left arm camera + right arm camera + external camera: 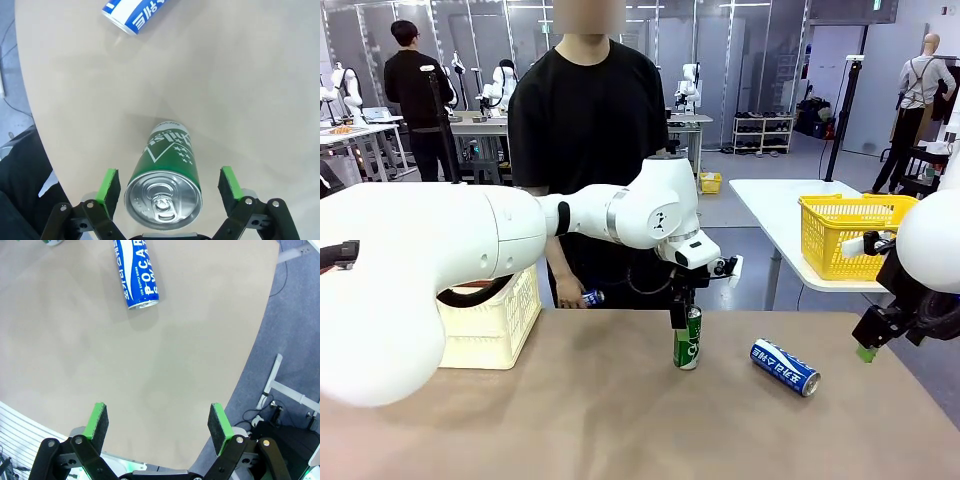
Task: Place the drinks into the Shopping basket.
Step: Pick up one drink and place it into the Shopping basket.
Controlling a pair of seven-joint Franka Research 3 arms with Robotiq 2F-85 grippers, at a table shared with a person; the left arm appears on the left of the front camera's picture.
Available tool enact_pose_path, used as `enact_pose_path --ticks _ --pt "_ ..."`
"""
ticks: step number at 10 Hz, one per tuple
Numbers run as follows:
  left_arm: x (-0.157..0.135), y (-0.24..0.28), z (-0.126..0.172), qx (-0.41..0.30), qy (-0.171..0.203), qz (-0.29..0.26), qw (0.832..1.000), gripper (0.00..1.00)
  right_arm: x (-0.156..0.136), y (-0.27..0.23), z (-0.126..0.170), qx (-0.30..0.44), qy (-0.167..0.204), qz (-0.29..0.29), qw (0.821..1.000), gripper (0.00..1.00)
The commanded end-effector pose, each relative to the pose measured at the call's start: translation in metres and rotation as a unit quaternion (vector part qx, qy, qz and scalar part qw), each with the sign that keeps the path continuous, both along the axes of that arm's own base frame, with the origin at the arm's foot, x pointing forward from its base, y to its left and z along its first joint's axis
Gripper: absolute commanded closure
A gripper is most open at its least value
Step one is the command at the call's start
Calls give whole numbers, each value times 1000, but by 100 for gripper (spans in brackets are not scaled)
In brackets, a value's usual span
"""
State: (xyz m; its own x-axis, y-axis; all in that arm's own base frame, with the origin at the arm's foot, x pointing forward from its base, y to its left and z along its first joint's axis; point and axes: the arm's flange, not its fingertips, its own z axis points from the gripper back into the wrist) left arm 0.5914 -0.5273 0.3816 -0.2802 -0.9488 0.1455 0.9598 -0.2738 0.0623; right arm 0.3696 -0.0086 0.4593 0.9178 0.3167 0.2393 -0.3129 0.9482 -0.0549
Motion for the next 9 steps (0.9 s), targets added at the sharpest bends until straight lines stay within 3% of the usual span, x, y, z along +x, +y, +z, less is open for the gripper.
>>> enact_pose_path --ticks 1,5,7,9 --pt "23 -21 7 8 11 1 1000 0 0 -2 1 -1 1 7 1000 0" --pt "26 -26 0 12 20 11 1000 0 0 -2 1 -1 1 7 1000 0" --pt "29 -26 -3 9 22 13 1000 11 0 -2 1 -1 1 7 1000 0" --pt "30 -24 -4 9 16 15 1000 30 0 -2 1 -1 1 7 1000 0"
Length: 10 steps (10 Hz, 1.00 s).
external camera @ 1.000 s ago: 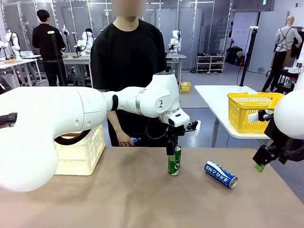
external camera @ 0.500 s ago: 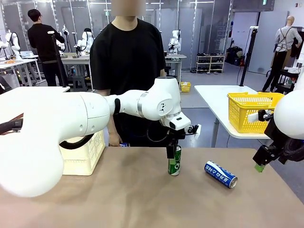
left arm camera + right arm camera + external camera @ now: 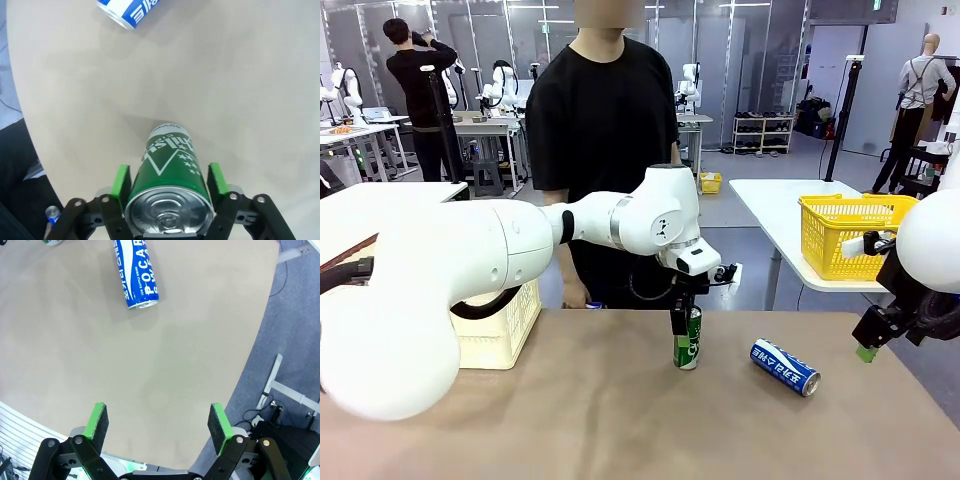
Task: Place the drinks into the Shopping basket.
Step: Pick up one drink and place it into the Shopping basket.
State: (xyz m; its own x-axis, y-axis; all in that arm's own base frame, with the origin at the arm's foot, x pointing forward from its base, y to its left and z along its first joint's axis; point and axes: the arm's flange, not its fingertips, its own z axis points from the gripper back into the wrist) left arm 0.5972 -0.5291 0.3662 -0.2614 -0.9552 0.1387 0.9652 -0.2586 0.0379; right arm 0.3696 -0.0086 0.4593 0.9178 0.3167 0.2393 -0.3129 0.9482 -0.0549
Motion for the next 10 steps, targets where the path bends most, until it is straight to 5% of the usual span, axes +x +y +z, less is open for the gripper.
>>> enact_pose_path --ticks 1,7,10 --pt "24 -23 12 2 6 5 1000 41 0 -2 1 -1 1 7 1000 0" --pt "21 -24 15 9 23 4 1000 100 0 -2 1 -1 1 7 1000 0" --pt "1 -22 44 24 40 3 999 100 0 -2 1 -1 1 7 1000 0"
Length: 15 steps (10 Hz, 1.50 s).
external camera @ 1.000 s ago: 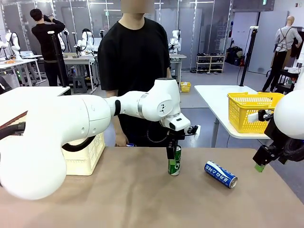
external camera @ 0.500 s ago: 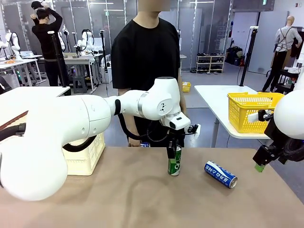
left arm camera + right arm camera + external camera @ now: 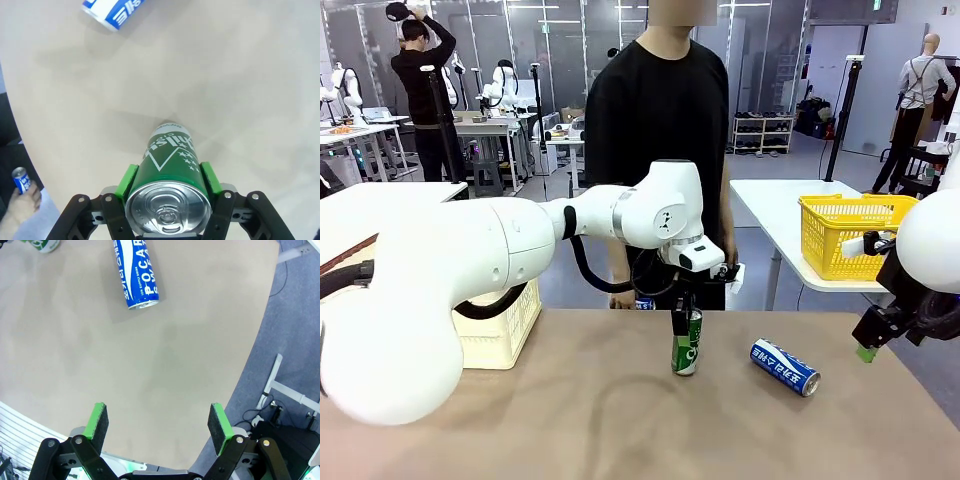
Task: Place the drinks into the Shopping basket.
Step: Pick up one drink and place it into the Shopping basket.
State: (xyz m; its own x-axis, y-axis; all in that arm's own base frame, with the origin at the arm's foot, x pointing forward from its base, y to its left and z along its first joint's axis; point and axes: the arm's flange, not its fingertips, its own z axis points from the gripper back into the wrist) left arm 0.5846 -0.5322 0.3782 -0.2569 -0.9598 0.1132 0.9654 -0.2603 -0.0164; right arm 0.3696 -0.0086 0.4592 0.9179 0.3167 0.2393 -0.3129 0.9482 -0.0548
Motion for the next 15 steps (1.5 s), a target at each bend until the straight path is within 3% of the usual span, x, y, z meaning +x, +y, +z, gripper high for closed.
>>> enact_pose_path --ticks 1,6,9,15 --pt "6 -14 45 3 16 -3 1000 100 0 -2 1 -1 1 7 1000 0" --pt "-31 53 139 -14 -27 10 999 100 0 -2 1 -1 1 7 1000 0" --pt "-52 103 183 4 -31 24 999 100 0 -2 1 -1 1 7 1000 0" --pt "-86 187 207 -25 -44 39 998 100 0 -2 1 -1 1 7 1000 0"
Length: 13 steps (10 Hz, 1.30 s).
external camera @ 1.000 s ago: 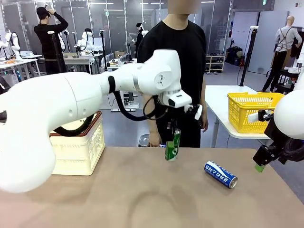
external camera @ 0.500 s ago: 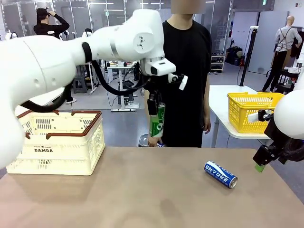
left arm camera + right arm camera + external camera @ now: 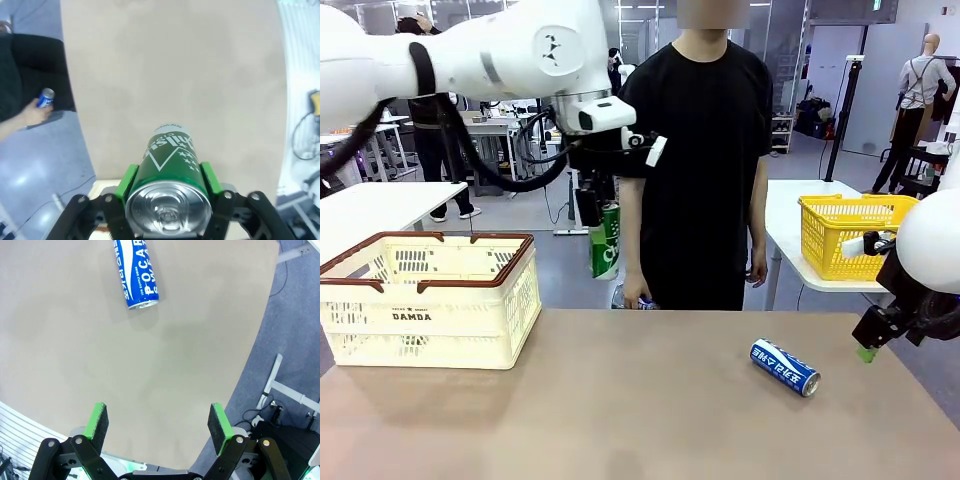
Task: Place the drinks into the Shopping basket.
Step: Pick up one drink and place it into the Shopping basket.
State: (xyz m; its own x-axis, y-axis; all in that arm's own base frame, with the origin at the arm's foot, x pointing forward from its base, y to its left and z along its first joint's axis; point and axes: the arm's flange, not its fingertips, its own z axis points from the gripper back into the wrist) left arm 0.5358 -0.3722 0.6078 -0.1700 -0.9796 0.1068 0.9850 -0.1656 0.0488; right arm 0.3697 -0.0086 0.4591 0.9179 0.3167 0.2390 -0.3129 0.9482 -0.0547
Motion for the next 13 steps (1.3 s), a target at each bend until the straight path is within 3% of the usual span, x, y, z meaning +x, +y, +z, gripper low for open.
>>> enact_pose_path --ticks 1,8,9,11,13 --pt "7 -13 3 4 1 -1 1000 100 0 -2 1 -1 1 7 1000 0" --pt "7 -13 3 4 1 -1 1000 100 0 -2 1 -1 1 7 1000 0" --pt "4 -10 -9 -1 3 -6 1000 40 0 -2 1 -1 1 7 1000 0" --pt "10 23 -3 -5 7 12 1000 40 0 -2 1 -1 1 7 1000 0" --pt "16 73 23 -12 -16 48 999 40 0 -2 1 -1 1 7 1000 0"
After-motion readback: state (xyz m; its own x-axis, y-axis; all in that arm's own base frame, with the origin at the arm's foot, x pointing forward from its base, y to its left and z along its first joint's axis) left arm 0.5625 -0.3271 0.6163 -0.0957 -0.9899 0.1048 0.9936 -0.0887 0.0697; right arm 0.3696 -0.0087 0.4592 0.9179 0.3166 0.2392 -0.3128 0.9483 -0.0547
